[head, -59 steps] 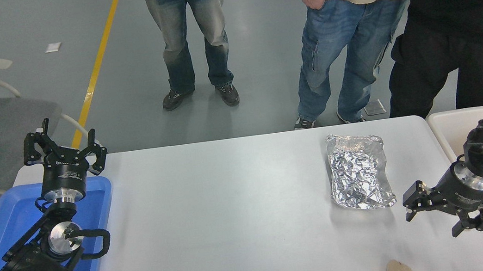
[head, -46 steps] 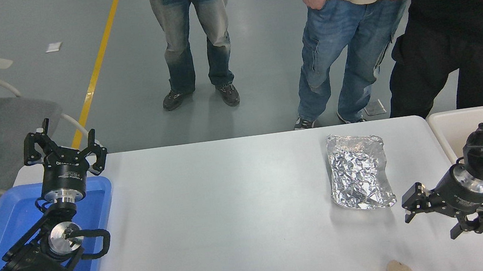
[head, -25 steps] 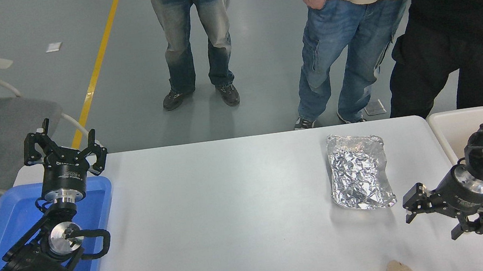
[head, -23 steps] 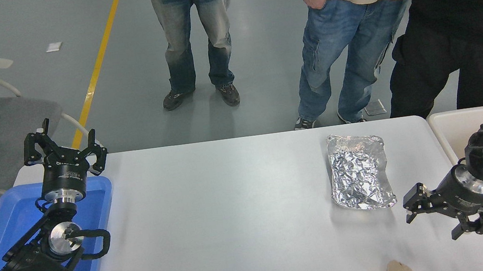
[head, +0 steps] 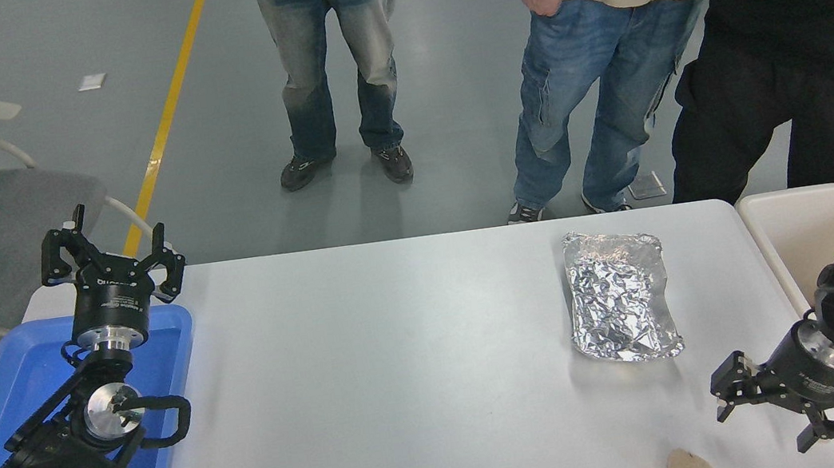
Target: Pick up foil plate and place in dustbin
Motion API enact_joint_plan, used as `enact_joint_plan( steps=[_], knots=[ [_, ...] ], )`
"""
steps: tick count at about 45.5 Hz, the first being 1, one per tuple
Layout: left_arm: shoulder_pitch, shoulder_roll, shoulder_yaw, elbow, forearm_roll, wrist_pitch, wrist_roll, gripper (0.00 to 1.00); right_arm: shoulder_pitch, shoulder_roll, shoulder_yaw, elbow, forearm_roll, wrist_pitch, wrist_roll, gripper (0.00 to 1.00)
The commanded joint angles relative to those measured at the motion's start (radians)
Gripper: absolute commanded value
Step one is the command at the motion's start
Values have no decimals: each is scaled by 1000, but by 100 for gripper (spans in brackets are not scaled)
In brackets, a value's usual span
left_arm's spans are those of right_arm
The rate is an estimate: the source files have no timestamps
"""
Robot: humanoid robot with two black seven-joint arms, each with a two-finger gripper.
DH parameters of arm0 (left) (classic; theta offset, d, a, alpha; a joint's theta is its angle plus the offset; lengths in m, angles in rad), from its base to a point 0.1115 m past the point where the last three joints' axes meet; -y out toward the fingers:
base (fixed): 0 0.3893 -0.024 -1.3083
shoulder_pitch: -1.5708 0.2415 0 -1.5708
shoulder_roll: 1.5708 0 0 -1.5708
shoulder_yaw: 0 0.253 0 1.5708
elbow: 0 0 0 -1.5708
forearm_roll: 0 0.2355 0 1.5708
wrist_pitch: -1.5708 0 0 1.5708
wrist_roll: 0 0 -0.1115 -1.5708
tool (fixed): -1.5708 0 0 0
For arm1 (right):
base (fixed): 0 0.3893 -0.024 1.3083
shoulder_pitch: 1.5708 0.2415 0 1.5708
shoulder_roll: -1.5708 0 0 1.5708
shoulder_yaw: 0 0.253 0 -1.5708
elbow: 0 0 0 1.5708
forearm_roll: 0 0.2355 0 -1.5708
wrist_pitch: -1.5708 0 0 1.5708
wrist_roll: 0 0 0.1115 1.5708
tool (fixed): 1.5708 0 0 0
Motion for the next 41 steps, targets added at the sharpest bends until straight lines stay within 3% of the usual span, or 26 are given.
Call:
enact_joint_plan(
  steps=[1, 41],
  knots=[
    [0, -1, 0, 1, 0, 0, 0, 99, -27, 21, 38, -42, 31, 0, 0, 100],
    [0, -1, 0, 1, 0, 0, 0, 99, -107, 58, 49, -56, -12, -140, -5, 100]
  ],
)
